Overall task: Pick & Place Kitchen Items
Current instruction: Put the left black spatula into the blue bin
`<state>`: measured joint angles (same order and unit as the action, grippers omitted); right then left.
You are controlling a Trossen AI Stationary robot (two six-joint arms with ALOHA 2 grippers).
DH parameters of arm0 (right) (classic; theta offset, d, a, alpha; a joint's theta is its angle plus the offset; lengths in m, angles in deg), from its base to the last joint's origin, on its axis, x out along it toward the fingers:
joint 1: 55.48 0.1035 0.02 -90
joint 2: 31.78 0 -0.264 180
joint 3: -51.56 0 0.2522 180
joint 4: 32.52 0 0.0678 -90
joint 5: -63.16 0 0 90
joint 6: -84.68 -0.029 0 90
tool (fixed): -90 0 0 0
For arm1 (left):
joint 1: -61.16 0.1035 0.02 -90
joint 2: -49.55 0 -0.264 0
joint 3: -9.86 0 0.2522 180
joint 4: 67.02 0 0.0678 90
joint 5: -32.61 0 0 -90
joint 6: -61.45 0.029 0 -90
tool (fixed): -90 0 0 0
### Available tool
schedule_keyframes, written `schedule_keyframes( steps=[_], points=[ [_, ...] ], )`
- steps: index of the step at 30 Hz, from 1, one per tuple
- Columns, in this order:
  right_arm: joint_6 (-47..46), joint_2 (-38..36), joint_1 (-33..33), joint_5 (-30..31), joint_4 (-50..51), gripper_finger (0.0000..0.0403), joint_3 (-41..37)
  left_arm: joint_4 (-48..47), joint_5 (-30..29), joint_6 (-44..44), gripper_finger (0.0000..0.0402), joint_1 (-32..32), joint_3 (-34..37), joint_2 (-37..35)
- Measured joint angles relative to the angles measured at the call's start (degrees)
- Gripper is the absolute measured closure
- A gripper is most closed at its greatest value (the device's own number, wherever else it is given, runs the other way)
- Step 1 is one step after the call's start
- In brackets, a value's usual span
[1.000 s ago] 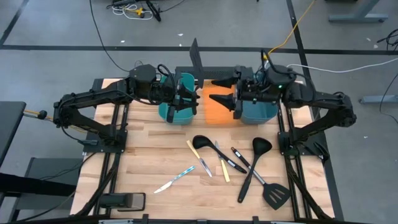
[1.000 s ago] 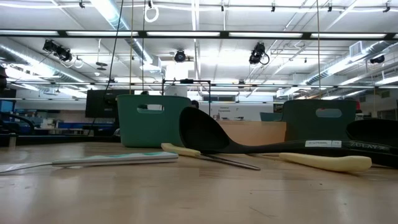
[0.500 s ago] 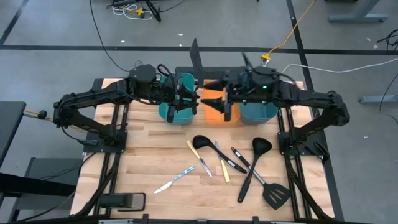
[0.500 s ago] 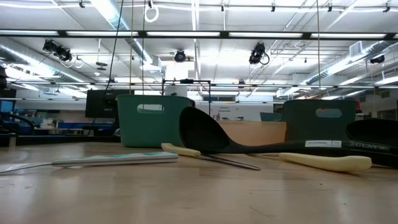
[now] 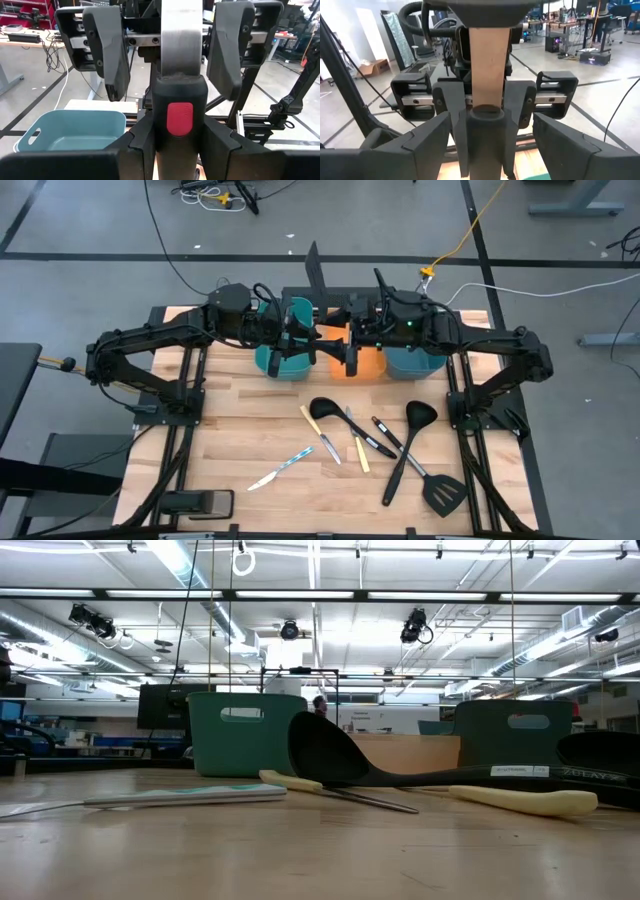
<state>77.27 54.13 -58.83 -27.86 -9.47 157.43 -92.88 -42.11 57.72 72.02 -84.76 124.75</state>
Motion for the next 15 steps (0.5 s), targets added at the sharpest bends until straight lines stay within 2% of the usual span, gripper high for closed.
schedule_keyframes(
  steps=[15],
  points=[
    [0.38,2.78,0.00,-0.02,-3.79,0.0115,-0.02,-0.26,0.02,0.10,0.0283,0.00,0.00,0.00]
  ],
)
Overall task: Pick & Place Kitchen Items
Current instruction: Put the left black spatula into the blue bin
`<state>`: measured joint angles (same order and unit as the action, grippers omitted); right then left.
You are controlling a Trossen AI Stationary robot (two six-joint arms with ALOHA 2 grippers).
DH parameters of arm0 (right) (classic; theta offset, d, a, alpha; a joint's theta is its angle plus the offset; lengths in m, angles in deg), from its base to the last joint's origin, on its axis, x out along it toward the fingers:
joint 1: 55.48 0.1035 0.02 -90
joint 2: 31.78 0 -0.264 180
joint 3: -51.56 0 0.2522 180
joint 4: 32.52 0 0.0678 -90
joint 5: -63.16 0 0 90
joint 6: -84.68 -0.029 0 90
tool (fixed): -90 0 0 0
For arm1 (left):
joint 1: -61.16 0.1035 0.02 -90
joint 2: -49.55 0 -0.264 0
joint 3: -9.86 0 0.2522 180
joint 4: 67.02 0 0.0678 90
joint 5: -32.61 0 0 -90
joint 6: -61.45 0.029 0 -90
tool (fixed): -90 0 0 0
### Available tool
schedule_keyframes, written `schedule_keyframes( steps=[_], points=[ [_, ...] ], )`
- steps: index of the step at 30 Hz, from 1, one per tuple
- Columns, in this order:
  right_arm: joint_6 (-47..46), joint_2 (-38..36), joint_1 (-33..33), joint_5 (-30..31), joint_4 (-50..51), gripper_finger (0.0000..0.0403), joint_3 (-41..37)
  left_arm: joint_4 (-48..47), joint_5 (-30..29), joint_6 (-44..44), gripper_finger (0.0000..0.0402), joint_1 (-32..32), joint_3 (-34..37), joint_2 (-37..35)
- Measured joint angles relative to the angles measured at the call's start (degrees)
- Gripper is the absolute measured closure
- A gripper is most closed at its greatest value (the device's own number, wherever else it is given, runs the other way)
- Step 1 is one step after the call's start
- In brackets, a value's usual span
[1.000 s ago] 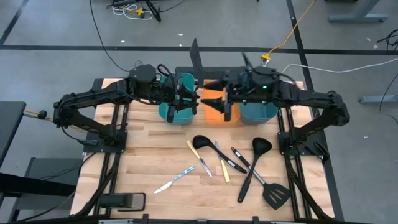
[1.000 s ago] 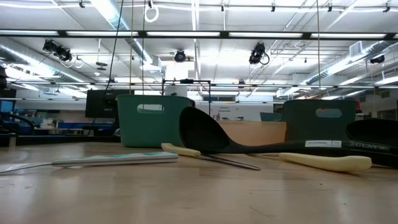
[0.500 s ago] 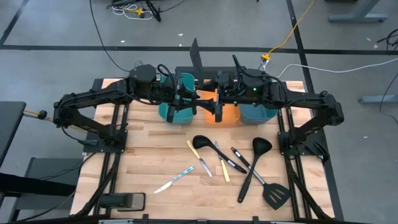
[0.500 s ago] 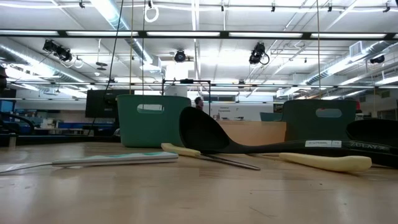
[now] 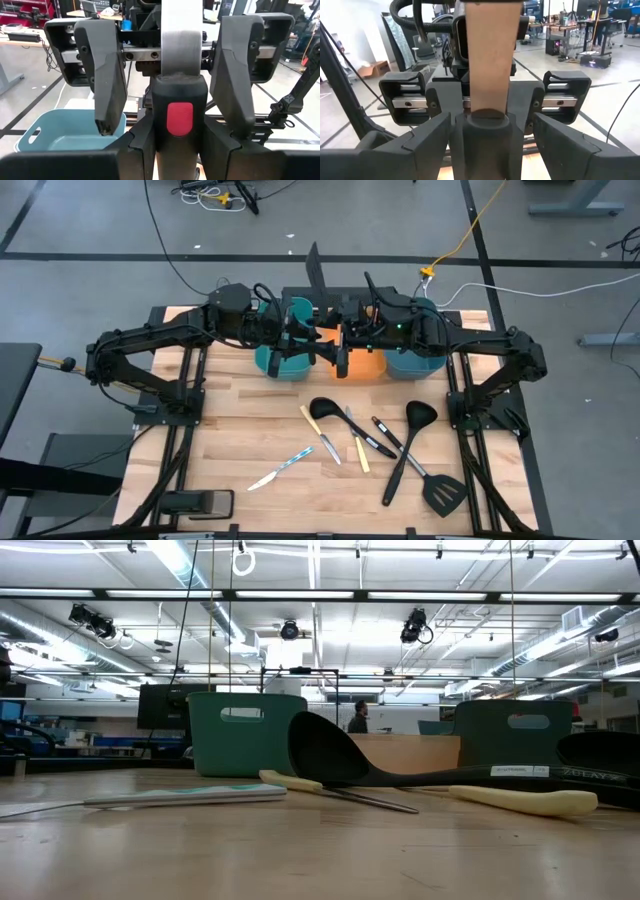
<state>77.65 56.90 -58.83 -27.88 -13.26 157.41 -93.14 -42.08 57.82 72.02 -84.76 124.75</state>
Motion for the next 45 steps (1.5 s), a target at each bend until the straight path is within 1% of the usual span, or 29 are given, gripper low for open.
schedule_keyframes(
  steps=[10,25,40,45],
  points=[
    [-0.04,-0.26,0.00,0.09,0.31,0.0121,0.00,0.08,-0.04,0.03,0.0283,0.00,0.00,0.00],
    [0.10,-0.26,0.00,0.08,0.30,0.0208,0.00,0.00,-0.21,-0.10,0.0283,0.00,0.00,0.00],
    [0.60,-1.16,0.00,-0.07,0.33,0.0269,0.00,0.06,-0.66,-0.17,0.0283,0.00,0.00,0.00],
    [0.63,-1.20,0.00,-0.09,0.52,0.0270,0.00,0.04,-0.66,-0.19,0.0283,0.00,0.00,0.00]
  ],
)
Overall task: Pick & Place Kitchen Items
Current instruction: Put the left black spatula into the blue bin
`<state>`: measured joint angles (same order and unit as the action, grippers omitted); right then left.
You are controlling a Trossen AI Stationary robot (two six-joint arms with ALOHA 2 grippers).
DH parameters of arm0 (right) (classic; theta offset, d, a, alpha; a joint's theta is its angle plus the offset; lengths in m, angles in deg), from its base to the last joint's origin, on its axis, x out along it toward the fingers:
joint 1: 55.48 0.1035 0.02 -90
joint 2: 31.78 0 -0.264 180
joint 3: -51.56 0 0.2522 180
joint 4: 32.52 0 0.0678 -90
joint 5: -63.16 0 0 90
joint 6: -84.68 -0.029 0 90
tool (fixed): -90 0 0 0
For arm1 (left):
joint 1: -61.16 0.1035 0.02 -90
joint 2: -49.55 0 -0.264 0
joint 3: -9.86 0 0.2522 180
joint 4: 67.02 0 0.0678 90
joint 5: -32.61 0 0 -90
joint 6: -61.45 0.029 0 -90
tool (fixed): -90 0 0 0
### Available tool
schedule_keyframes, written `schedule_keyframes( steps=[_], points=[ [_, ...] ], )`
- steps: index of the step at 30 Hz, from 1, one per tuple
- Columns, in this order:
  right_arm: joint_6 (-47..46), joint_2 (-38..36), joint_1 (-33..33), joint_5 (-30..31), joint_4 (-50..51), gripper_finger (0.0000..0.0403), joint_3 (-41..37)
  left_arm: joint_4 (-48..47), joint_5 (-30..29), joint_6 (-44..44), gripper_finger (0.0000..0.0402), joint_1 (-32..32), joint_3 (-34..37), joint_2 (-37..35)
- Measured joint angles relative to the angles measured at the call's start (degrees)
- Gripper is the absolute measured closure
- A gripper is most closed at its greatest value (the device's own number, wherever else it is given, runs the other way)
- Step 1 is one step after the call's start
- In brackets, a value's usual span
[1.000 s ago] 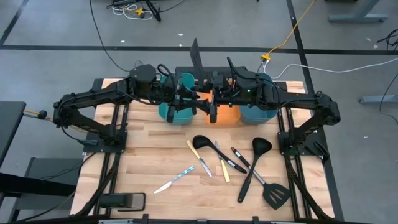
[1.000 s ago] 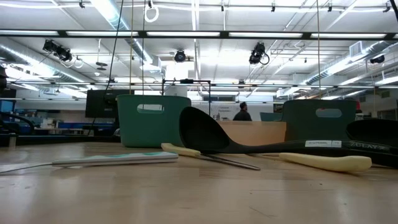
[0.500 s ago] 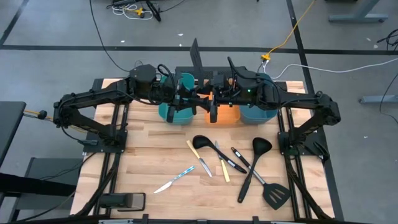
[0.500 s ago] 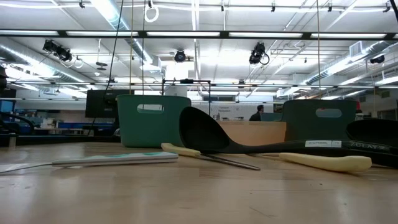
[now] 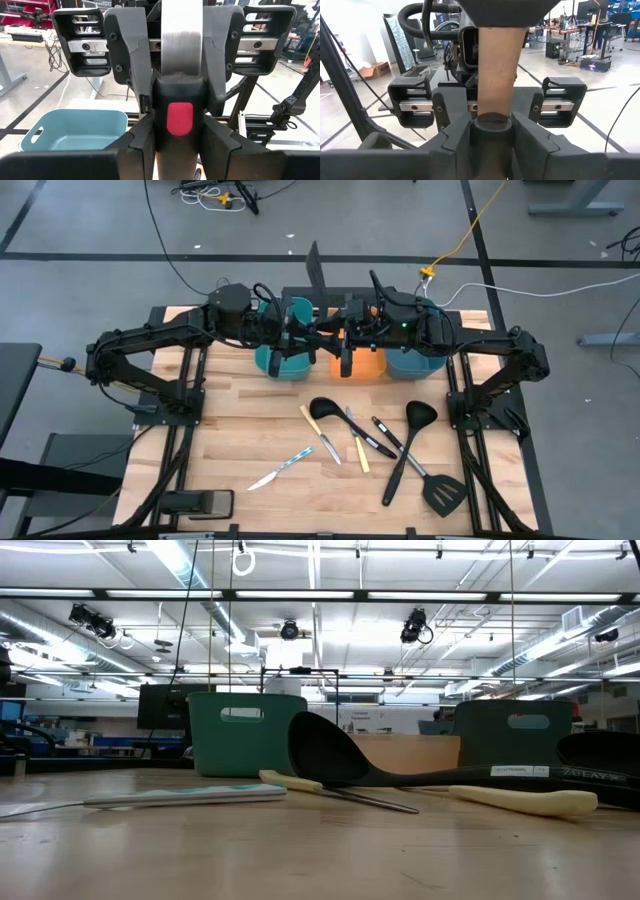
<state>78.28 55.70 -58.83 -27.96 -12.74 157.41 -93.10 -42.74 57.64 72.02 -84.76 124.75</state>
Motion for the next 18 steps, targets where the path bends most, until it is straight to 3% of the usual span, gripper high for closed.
schedule_keyframes(
  steps=[18],
  points=[
    [0.88,-0.04,0.00,-0.98,0.35,0.0282,0.00,-0.07,-0.03,0.00,0.0283,0.00,0.00,0.00]
  ],
)
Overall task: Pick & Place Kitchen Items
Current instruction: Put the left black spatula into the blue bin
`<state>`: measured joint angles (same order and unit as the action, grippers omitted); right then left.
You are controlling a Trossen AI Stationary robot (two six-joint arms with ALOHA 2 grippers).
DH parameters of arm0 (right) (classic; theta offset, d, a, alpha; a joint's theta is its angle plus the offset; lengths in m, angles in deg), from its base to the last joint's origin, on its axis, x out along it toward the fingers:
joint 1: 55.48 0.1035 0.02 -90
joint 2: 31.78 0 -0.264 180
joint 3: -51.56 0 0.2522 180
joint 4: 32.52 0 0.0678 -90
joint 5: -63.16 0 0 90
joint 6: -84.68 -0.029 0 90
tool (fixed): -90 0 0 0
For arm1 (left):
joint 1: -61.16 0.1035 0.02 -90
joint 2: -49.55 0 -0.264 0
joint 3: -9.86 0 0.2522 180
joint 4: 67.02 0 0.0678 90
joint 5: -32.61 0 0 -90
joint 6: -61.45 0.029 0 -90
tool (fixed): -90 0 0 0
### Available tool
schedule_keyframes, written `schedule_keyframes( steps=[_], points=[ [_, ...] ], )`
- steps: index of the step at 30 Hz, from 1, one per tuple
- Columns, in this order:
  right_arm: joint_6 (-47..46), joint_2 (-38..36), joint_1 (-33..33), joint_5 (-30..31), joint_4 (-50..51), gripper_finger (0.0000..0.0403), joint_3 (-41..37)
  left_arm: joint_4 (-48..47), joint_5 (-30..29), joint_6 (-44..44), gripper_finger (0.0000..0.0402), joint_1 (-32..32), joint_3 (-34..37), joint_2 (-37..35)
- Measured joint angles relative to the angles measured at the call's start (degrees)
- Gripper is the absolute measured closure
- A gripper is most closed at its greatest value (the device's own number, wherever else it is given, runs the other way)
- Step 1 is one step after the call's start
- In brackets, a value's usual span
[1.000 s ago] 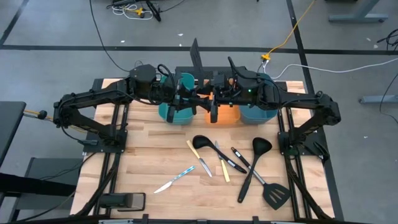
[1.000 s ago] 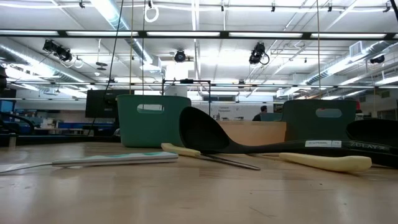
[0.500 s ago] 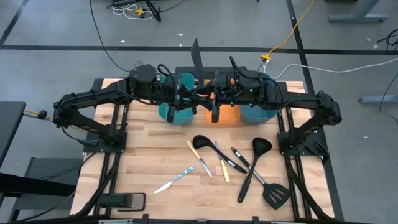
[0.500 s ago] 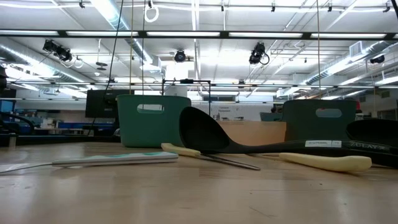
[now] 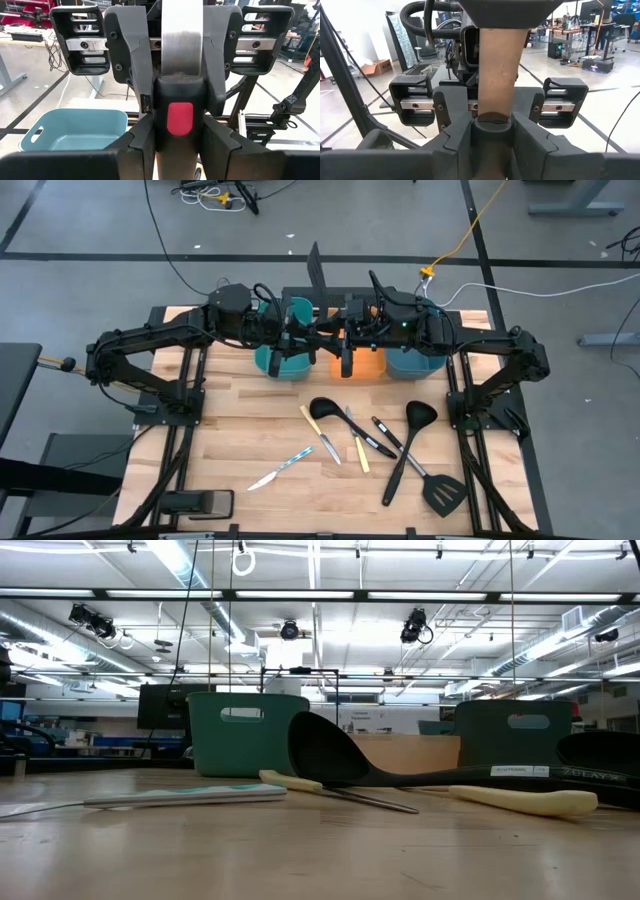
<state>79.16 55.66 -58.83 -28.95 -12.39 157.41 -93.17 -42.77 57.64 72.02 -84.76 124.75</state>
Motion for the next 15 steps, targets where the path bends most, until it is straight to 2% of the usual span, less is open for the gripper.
schedule_keyframes(
  steps=[12,15],
  points=[
    [0.16,0.00,0.00,-0.20,0.02,0.0282,0.00,0.00,0.00,0.01,0.0276,0.00,0.00,0.00],
    [0.37,0.00,0.00,-0.43,0.05,0.0282,0.00,0.03,0.01,-0.05,0.0264,-0.02,0.00,0.00]
  ],
)
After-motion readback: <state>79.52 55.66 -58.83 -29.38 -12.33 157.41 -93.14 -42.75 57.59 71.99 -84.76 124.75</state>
